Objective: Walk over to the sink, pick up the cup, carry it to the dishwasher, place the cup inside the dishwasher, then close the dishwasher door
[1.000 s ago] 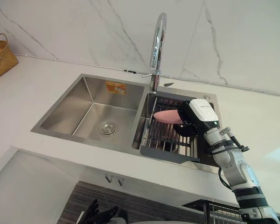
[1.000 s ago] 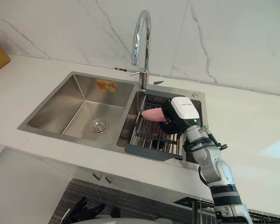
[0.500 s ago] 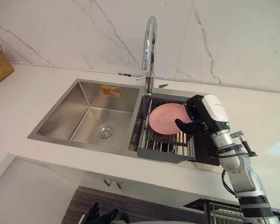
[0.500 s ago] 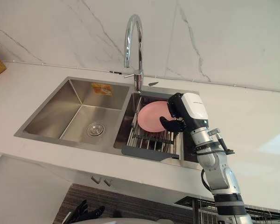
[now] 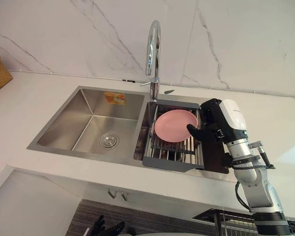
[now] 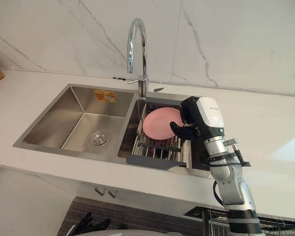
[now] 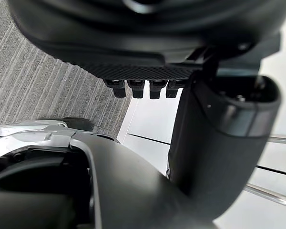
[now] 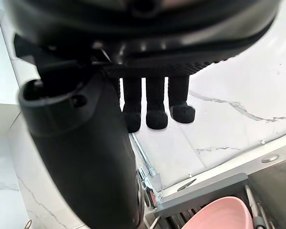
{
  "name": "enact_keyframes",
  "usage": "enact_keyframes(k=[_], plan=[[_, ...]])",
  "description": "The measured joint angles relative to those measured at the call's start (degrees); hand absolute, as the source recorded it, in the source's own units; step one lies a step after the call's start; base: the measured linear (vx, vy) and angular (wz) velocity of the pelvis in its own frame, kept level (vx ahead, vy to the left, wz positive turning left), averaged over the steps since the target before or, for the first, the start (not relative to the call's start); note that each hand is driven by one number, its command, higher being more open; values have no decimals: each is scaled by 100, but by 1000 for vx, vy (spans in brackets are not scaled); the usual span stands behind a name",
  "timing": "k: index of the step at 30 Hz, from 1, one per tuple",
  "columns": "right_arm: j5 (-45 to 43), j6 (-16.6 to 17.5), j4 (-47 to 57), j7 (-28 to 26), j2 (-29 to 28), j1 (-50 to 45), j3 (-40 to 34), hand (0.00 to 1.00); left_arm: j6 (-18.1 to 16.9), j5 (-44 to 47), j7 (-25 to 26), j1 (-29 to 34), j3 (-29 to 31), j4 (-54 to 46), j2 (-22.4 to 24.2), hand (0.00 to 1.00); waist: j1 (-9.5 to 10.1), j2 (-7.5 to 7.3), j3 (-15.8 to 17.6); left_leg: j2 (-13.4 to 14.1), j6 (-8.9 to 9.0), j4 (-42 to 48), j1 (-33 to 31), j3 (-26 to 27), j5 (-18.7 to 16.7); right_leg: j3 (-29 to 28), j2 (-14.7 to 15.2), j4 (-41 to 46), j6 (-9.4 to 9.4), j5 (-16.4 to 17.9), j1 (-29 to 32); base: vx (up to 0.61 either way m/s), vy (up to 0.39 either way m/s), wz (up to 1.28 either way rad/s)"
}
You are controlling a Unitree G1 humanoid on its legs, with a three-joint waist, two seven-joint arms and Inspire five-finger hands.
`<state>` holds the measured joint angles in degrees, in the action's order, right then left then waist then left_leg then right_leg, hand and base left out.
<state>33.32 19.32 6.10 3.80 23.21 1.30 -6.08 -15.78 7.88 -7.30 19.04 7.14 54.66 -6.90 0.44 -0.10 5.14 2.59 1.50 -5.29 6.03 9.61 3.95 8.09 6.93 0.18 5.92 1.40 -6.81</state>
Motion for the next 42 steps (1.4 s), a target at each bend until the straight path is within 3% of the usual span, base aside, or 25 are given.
enact_keyframes(k=[14, 30, 42], plan=[[80, -54, -28, -14, -78, -36, 18, 100, 44, -10, 62, 0, -27, -3, 0, 100, -3, -11, -35, -3, -2, 3, 2, -15, 2, 15, 3, 2, 0, 0, -5, 0, 0, 0], [1400, -111, -764, -148, -87, -32, 467, 100, 152, -15, 81, 9, -96, -26, -32, 100, 30, -45, -151, -12, -8, -3, 3, -113, 16, 122, 10, 1, 2, 1, -56, -1, 0, 2], [2269, -400, -1732, 17, -68, 126, 744, 100, 267, -18, 79, 8, -96, -80, -40, 100, 54, -54, -147, -46, -17, -3, 0, -186, 22, 194, 31, -21, 7, 0, -105, -5, -1, 2]])
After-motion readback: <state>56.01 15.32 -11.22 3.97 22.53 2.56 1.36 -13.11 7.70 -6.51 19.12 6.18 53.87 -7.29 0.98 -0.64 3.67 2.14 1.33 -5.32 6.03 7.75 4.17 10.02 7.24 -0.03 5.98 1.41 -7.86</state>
